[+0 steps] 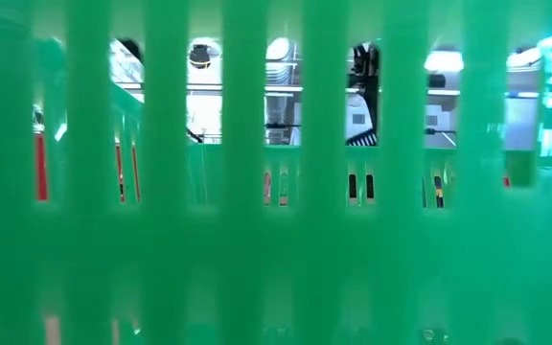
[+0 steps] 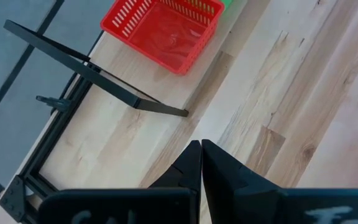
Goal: Stack baskets on shelf by color
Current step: Stack the black bin on top of the other black bins on the shelf
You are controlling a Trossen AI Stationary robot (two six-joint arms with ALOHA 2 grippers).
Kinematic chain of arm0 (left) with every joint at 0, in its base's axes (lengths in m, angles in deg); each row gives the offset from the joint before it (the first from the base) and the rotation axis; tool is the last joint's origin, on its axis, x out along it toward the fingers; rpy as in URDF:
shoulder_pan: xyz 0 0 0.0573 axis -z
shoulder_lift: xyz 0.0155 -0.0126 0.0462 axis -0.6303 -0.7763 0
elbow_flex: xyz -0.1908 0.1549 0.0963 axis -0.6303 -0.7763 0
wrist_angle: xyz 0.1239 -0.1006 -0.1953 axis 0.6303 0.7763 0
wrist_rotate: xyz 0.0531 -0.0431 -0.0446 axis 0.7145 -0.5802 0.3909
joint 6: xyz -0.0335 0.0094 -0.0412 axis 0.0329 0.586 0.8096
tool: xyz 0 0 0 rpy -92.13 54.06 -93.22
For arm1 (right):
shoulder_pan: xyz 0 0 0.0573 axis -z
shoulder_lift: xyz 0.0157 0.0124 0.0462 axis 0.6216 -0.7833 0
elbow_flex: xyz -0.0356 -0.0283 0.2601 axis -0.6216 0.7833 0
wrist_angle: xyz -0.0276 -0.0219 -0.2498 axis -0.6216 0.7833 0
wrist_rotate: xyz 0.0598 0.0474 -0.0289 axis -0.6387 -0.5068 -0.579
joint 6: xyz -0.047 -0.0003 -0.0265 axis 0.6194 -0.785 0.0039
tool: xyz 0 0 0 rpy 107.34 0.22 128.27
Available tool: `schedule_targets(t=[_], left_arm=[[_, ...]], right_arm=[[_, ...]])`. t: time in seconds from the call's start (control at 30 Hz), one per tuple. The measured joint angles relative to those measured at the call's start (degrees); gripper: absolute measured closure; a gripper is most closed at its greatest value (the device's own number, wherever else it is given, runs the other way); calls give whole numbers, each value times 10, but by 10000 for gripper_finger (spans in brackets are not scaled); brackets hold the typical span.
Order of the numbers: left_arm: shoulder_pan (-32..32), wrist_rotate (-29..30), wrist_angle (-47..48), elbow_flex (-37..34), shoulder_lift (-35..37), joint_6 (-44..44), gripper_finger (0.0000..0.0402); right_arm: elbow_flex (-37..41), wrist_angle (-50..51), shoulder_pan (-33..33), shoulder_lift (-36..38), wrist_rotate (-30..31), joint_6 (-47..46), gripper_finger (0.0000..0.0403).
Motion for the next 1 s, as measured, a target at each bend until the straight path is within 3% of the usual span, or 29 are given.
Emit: schedule_targets(t=[0.27, 0.5, 0.67, 0.83, 1.0], left_arm=[[0, 0, -1, 0, 0, -6, 401], [0, 0, -1, 0, 0, -6, 401], [0, 0, -1, 0, 0, -4, 401], [0, 0, -1, 0, 0, -4, 401], [0, 0, -1, 0, 0, -3, 401]], right_arm=[[0, 31, 1, 0, 12, 15, 281], [-42, 33, -7, 0, 5, 30, 291], [-57, 27, -38, 0, -2, 29, 321], [-31, 22, -58, 0, -1, 29, 392], [8, 23, -55, 0, 12, 6, 392]])
